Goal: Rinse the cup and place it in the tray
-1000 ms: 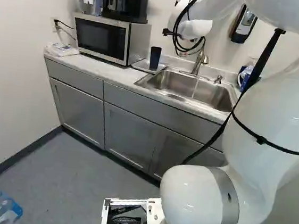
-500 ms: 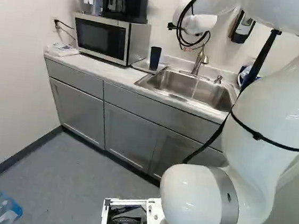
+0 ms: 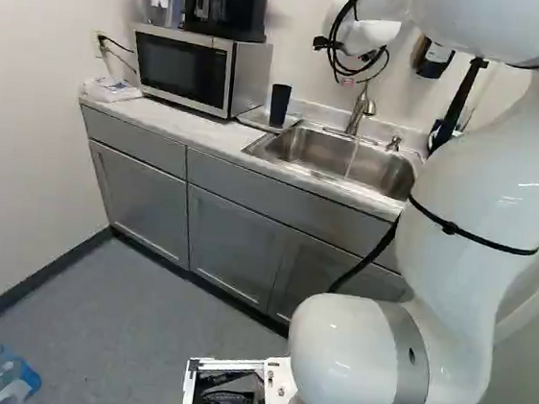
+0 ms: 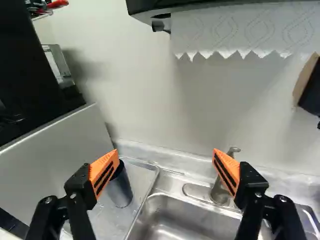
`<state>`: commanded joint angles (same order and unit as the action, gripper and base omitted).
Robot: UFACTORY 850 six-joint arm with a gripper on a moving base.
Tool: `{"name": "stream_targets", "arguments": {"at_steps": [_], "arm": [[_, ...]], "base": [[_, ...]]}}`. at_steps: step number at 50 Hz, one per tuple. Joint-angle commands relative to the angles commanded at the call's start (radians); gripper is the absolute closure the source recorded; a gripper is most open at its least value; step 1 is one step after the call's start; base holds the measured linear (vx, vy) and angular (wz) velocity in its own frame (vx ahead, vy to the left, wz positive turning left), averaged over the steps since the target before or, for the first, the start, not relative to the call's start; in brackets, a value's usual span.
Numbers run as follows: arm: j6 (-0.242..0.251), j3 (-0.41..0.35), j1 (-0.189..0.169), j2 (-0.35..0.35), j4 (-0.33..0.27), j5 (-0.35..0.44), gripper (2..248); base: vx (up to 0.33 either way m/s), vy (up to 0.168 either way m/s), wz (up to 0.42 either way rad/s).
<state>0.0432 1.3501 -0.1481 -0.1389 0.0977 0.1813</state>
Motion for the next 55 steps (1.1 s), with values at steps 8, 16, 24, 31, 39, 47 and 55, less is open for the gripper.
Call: {"name": "stream_targets", "arguments": {"at_steps": [8, 16, 24, 31, 39, 47, 55], "arm": [[0.000, 0.042, -0.016, -0.024, 0.000, -0.026, 3], [0.000, 0.087, -0.033, -0.051, 0.000, -0.053, 3], [0.000, 0.118, -0.049, -0.064, 0.000, -0.084, 3], [0.000, 0.135, -0.060, -0.066, 0.000, -0.113, 3], [0.000, 0.155, -0.070, -0.071, 0.000, -0.113, 3], [0.000, 0.166, -0.076, -0.082, 0.000, -0.113, 3], [0.000, 0.176, -0.079, -0.091, 0.000, -0.113, 3]], "base": [[0.000, 0.000, 0.000], [0.000, 0.000, 0.000], [0.000, 0.000, 0.000], [0.000, 0.000, 0.000], [0.000, 0.000, 0.000], [0.000, 0.000, 0.000], [0.000, 0.000, 0.000]]}}
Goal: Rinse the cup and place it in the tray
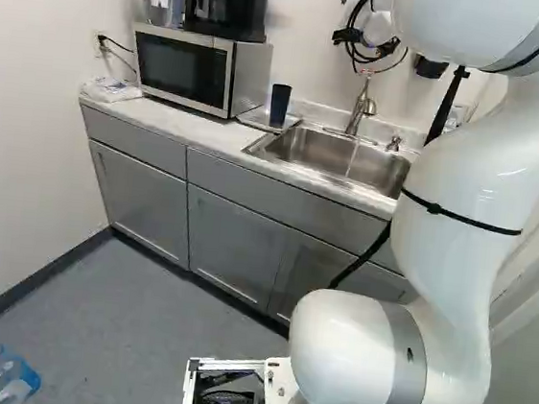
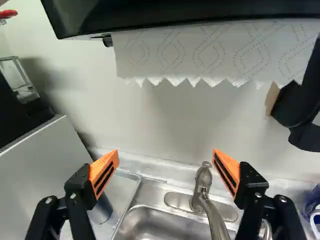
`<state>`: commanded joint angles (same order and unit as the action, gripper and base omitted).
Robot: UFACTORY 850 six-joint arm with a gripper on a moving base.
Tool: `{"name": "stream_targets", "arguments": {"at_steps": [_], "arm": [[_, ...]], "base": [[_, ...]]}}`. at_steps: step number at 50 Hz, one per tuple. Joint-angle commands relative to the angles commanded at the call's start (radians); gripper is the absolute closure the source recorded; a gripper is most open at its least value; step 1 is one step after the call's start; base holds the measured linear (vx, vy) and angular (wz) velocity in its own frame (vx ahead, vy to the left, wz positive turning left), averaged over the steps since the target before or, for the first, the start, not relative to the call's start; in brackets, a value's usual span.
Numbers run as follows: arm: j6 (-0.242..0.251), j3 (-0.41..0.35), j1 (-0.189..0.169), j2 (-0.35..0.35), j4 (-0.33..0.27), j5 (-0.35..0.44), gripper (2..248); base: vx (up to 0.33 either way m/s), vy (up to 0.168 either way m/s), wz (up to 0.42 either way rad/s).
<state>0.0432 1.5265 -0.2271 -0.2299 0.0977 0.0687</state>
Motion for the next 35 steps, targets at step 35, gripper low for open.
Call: {"name": "stream_targets", "arguments": {"at_steps": [35], "arm": [[0.000, -0.023, -0.006, -0.013, 0.000, 0.000, 3]], "base": [[0.000, 0.000, 0.000]]}}
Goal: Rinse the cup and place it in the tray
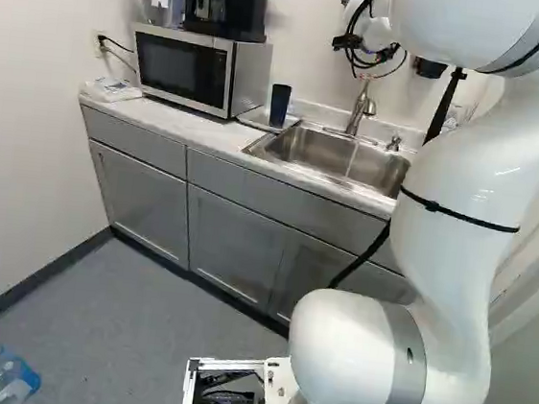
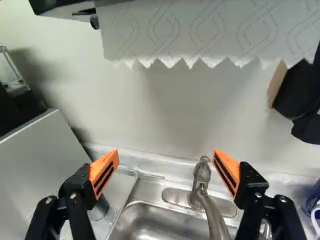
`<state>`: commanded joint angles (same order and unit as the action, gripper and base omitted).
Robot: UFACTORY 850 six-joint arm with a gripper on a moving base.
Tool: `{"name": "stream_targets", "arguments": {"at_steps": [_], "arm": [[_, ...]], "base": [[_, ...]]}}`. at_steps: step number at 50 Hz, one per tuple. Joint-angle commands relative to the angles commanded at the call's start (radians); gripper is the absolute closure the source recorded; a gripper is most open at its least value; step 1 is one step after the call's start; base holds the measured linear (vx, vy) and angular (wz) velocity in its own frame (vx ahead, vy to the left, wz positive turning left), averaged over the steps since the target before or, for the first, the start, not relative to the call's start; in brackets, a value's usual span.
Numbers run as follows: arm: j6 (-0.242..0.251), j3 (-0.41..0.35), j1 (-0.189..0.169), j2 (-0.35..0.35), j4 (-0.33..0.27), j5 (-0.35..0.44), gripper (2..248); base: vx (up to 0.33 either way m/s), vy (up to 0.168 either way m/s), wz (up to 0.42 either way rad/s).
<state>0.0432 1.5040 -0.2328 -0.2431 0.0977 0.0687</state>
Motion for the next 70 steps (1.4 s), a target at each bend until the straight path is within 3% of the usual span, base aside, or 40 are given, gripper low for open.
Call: {"name": "stream_targets", "arguments": {"at_steps": [14, 40, 70], "arm": [[0.000, -0.002, 0.000, -0.008, 0.000, 0.000, 3], [0.000, 0.077, -0.007, -0.077, 0.000, 0.000, 3], [0.000, 0.080, -0.020, -0.098, 0.000, 0.000, 3]], "base": [[0.000, 0.000, 0.000], [0.000, 0.000, 0.000], [0.000, 0.000, 0.000]]}}
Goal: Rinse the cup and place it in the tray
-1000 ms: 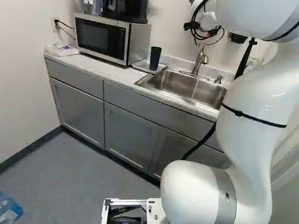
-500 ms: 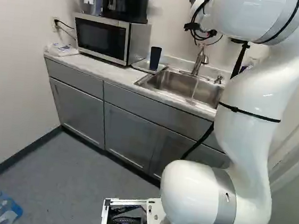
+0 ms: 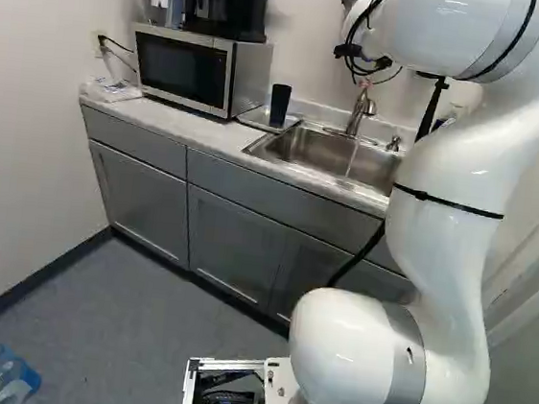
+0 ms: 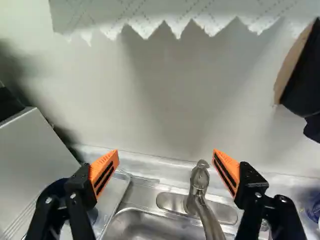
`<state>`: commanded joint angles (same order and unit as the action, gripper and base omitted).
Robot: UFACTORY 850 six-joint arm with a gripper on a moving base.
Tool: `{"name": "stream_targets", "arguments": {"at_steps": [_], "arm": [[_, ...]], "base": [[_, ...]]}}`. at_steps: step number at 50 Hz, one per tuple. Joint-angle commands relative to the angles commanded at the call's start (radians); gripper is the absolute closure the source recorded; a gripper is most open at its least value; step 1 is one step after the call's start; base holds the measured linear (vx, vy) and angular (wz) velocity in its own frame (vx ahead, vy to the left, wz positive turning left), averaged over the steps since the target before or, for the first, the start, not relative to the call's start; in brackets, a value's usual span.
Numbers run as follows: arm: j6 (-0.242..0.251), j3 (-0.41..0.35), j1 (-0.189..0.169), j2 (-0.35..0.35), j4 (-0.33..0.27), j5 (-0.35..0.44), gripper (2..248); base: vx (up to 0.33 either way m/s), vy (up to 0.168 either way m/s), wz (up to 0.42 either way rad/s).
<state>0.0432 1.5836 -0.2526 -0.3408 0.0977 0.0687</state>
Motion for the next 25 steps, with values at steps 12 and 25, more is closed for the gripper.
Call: {"name": "stream_targets", "arguments": {"at_steps": [12, 25], "arm": [[0.000, -0.004, 0.001, -0.017, 0.000, 0.000, 3], [0.000, 0.053, 0.007, -0.066, 0.000, 0.000, 3]], "base": [[0.000, 0.000, 0.000], [0.000, 0.000, 0.000]]}}
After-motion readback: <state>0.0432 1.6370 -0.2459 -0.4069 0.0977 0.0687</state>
